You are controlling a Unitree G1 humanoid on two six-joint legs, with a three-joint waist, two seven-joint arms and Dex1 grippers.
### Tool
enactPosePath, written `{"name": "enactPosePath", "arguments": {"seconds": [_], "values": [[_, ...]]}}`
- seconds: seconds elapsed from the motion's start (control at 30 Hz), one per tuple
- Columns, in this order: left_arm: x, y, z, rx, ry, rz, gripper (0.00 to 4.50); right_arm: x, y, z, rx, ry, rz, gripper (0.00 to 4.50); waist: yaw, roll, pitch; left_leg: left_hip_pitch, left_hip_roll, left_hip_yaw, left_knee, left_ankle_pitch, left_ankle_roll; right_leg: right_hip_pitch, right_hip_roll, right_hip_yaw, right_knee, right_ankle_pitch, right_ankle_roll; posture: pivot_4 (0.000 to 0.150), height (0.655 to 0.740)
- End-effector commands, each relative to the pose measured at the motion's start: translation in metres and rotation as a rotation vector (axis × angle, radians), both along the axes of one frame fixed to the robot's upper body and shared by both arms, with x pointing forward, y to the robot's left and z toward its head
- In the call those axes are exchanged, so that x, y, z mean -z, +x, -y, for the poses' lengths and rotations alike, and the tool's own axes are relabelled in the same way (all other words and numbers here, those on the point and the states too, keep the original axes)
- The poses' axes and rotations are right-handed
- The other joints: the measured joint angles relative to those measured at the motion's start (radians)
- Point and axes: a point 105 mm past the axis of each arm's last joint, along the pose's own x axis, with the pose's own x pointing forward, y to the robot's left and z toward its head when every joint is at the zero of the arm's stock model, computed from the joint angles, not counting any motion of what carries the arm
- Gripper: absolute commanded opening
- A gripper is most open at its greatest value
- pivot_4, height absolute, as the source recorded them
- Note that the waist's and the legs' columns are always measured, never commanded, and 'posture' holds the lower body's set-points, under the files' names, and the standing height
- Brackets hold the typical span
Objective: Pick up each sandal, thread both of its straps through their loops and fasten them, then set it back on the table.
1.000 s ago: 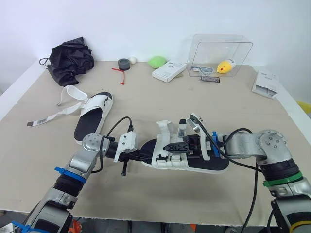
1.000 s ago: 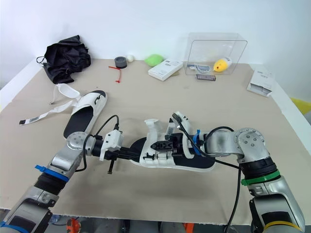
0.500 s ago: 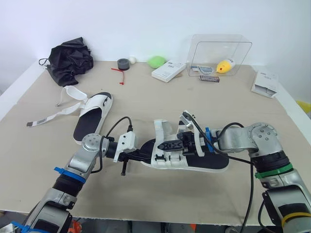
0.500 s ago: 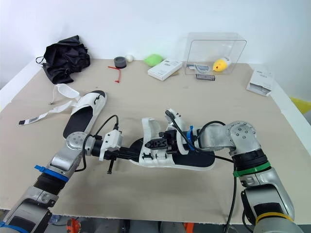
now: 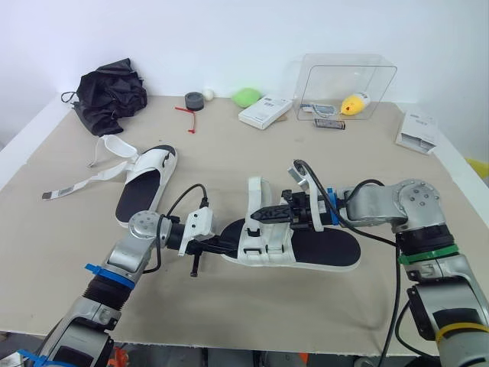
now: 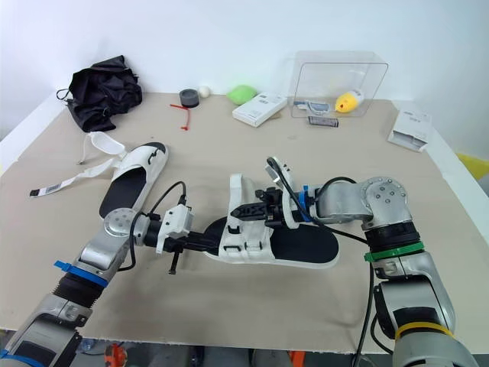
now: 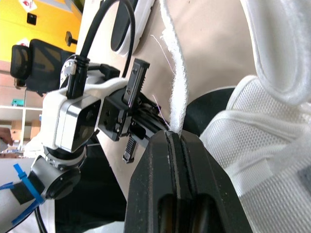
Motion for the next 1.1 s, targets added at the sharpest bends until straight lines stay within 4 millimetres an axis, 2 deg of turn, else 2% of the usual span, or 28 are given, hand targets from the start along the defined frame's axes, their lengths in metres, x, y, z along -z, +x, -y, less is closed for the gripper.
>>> {"name": "enactPosePath", "arguments": {"seconds": [0.03,0.37,0.5,0.63,0.9,1.1], "values": [[0.040,-0.018,-0.006,0.014,0.104,-0.138,0.00,-0.003,-0.006,-0.001,-0.028,0.037,0.008,0.05,0.000,0.000,0.000,0.000,0.000,0.000,0.000,0.000,0.000,0.000,0.000,0.000,0.000,0.000,0.000,0.150,0.7400],[0.041,-0.019,-0.004,0.016,0.100,-0.140,0.00,-0.005,-0.011,-0.010,-0.056,0.048,0.029,0.05,0.000,0.000,0.000,0.000,0.000,0.000,0.000,0.000,0.000,0.000,0.000,0.000,0.000,0.000,0.000,0.150,0.7400],[0.042,-0.020,-0.003,0.019,0.098,-0.143,0.00,-0.020,-0.007,-0.009,-0.076,0.060,0.057,0.05,0.000,0.001,0.000,0.000,0.000,0.001,0.000,0.000,0.000,0.000,0.000,0.000,0.000,0.000,0.000,0.150,0.7400],[0.043,-0.021,-0.002,0.017,0.096,-0.145,0.00,-0.020,-0.008,-0.009,-0.093,0.055,0.054,0.05,0.000,0.001,0.000,0.000,0.000,0.000,0.000,0.000,0.000,0.000,0.000,0.000,0.000,0.000,0.000,0.150,0.7400],[0.045,-0.022,-0.002,0.012,0.096,-0.150,0.00,0.005,-0.014,-0.001,-0.053,0.007,0.000,0.05,0.000,0.001,0.000,0.000,0.000,0.001,0.000,0.000,0.000,0.000,-0.001,0.000,0.000,0.000,0.000,0.150,0.7400],[0.044,-0.022,-0.003,0.015,0.100,-0.150,0.00,0.002,-0.002,0.002,0.004,0.008,-0.012,0.05,0.000,0.002,-0.001,0.000,0.000,0.000,0.000,0.000,0.000,0.000,0.000,0.000,0.000,0.000,0.000,0.150,0.7400]]}}
